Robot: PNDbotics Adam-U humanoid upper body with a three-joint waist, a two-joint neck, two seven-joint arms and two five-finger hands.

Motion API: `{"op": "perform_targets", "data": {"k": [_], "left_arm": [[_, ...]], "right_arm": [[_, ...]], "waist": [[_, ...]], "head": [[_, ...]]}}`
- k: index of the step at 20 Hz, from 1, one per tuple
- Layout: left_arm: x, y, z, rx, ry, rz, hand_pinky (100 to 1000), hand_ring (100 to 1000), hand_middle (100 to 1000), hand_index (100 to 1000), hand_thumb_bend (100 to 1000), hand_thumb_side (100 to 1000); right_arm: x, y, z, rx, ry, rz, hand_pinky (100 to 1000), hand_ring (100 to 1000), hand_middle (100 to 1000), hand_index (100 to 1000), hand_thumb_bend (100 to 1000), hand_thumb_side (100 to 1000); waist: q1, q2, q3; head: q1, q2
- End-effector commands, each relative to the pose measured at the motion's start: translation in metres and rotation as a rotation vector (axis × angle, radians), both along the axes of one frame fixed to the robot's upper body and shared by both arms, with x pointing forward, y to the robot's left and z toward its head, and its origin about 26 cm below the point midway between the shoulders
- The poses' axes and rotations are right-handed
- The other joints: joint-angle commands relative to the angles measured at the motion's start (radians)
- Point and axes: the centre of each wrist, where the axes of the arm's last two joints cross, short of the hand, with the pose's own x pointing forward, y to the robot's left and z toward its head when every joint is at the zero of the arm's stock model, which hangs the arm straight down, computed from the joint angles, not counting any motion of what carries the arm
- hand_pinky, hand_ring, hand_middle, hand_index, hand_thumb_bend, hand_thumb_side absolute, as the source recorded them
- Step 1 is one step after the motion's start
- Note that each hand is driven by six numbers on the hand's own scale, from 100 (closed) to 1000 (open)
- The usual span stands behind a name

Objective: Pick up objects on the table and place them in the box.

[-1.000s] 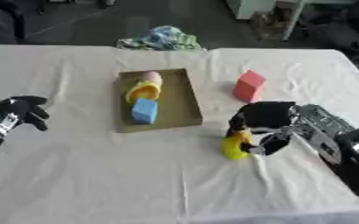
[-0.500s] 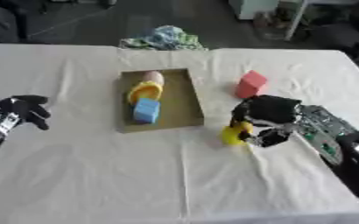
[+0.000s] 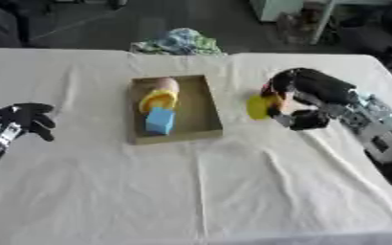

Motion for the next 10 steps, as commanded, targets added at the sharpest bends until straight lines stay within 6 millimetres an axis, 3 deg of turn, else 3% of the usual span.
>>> {"op": "perform_targets", "data": {"k": [1, 5, 10], "left_arm": [[0.000, -0.003, 0.011, -0.002, -0.037, -0.021, 724, 552, 581, 800, 100, 919], [0.002, -0.007, 0.013, -0.018, -0.047, -0.036, 724, 551, 581, 800, 100, 917], [0.002, -0.009, 0.014, -0.034, -0.052, -0.040, 725, 550, 578, 800, 100, 918]], "right_arm": [[0.019, 0.012, 0.018, -0.007, 0.051, 0.002, 681, 494, 485, 510, 100, 100], [0.041, 0.038, 0.010, -0.047, 0.133, 0.001, 695, 532, 523, 541, 100, 100], [0.057, 0.049, -0.030, -0.051, 0.226, -0.144, 697, 551, 544, 622, 100, 100]], "waist": [[0.005, -0.012, 0.008], [0.020, -0.004, 0.031], [0.032, 0.000, 0.050]], "head": [[-0.032, 0.004], [-0.069, 0.004], [-0.092, 0.004]]}}
